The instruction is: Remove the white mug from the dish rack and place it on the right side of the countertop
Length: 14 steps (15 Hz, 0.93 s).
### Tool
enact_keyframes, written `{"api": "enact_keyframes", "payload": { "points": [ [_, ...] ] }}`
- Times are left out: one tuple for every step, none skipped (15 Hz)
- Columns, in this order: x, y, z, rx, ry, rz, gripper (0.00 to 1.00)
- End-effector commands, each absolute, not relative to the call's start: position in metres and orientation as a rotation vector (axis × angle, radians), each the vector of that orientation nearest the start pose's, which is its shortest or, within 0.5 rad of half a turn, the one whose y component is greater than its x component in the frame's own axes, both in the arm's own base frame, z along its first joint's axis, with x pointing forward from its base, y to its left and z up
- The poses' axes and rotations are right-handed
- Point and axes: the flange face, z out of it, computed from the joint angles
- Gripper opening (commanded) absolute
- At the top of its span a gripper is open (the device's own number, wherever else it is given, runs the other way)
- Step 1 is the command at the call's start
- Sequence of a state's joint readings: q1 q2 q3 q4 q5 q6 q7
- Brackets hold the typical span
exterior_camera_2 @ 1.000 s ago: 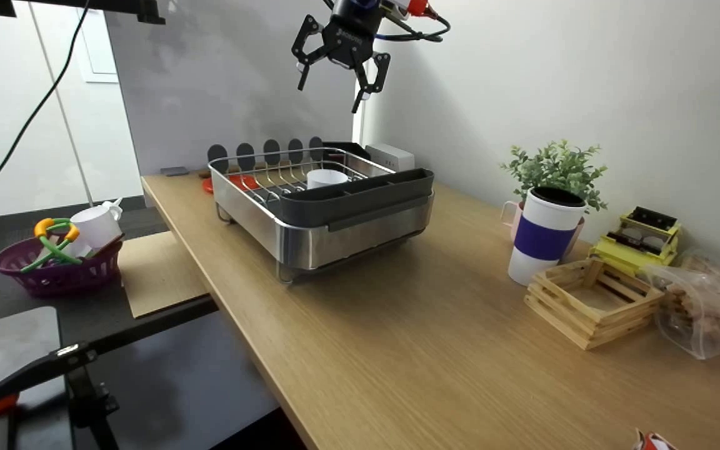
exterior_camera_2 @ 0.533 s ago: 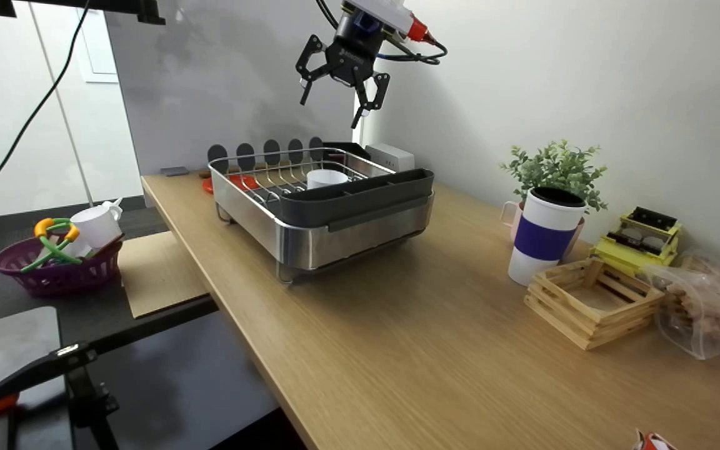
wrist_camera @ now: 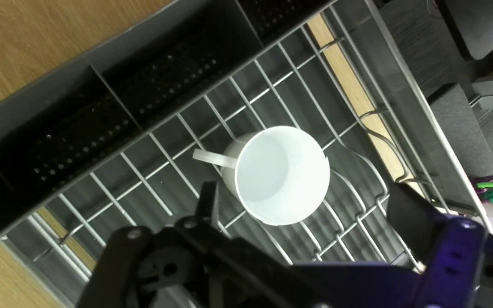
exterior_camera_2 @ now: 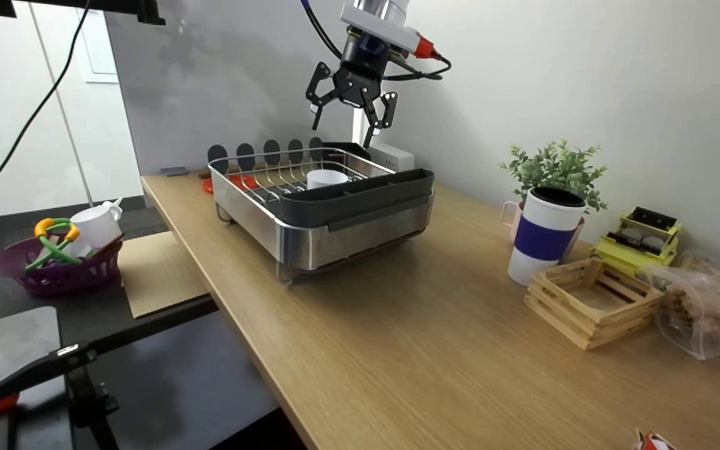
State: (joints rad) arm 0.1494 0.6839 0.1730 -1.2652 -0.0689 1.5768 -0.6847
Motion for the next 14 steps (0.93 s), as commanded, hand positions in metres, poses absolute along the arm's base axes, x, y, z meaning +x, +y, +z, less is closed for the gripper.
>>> {"api": "enact_keyframes", "payload": {
  "points": [
    [0.669, 0.188, 0.332, -2.618, -1.434, 0.531, 1.0],
    [0.669, 0.188, 0.331, -2.617, -1.434, 0.532, 1.0],
    [0.669, 0.188, 0.332, -2.618, -1.435, 0.531, 1.0],
    [0.669, 0.188, 0.332, -2.618, -1.435, 0.53, 1.0],
    [0.668, 0.186, 0.335, -2.598, -1.41, 0.541, 1.0],
    [0.666, 0.189, 0.331, -2.588, -1.407, 0.563, 1.0],
    [0.664, 0.191, 0.327, -2.592, -1.4, 0.573, 1.0],
    [0.663, 0.194, 0.323, -2.597, -1.407, 0.577, 1.0],
    [0.661, 0.197, 0.317, -2.603, -1.408, 0.576, 1.0],
    [0.659, 0.201, 0.312, -2.609, -1.405, 0.58, 1.0],
    [0.656, 0.206, 0.306, -2.618, -1.398, 0.59, 1.0],
    [0.654, 0.21, 0.301, -2.623, -1.392, 0.598, 1.0],
    [0.651, 0.216, 0.295, -2.635, -1.386, 0.607, 1.0],
    [0.649, 0.221, 0.289, -2.642, -1.382, 0.615, 1.0]
  ]
}}
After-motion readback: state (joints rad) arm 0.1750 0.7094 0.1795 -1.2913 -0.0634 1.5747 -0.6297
